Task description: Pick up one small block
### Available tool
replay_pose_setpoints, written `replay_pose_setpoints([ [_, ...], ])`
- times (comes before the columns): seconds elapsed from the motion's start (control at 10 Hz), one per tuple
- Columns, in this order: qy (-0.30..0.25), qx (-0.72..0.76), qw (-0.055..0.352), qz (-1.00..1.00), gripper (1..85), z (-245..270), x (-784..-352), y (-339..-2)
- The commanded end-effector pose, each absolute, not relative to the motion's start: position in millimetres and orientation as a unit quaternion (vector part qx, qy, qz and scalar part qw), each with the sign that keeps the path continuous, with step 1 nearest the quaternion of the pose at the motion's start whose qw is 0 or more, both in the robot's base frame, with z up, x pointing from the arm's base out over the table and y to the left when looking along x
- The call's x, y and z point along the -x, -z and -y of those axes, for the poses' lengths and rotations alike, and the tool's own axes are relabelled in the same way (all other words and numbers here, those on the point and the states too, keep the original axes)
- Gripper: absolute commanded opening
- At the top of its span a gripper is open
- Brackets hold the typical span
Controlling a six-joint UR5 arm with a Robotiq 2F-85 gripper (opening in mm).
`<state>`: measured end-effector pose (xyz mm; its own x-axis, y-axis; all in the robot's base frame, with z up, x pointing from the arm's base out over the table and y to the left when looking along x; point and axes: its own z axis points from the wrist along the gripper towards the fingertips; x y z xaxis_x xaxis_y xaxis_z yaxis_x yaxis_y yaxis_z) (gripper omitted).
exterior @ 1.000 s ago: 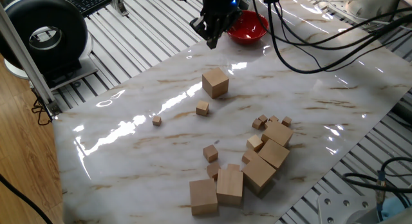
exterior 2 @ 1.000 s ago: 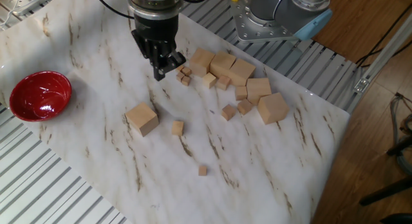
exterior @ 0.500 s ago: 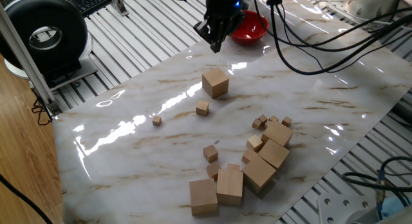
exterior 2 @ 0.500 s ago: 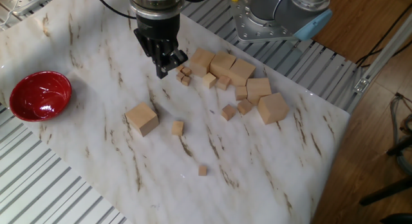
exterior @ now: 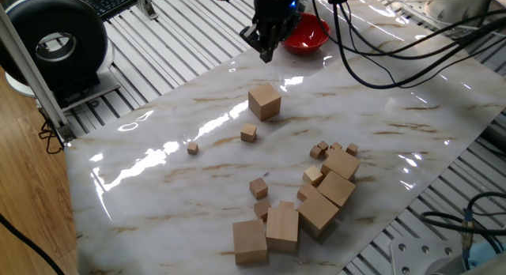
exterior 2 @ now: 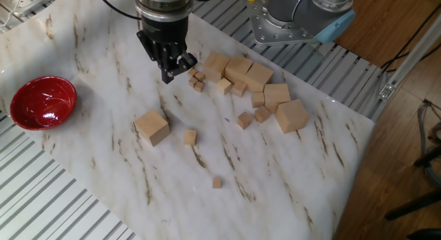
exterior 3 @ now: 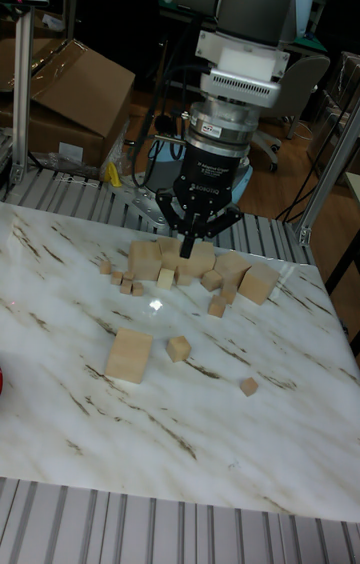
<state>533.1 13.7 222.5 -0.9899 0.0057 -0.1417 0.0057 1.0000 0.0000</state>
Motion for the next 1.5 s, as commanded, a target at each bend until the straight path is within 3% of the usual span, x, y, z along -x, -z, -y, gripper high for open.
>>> replay_pose_setpoints([
  [0.0,-0.005,0.030,0.076,-0.997,1.0,-16.8,-535.4,-223.8],
  [0.4,-0.011,0.048,0.075,-0.996,1.0,-20.4,-534.9,-223.8],
  [0.9,-0.007,0.019,0.112,-0.994,1.0,-17.6,-553.9,-227.3],
  [1.2,-0.014,0.028,0.109,-0.993,1.0,-21.9,-552.7,-227.2],
  [1.4,-0.016,0.058,0.071,-0.996,1.0,-25.2,-541.2,-220.1],
])
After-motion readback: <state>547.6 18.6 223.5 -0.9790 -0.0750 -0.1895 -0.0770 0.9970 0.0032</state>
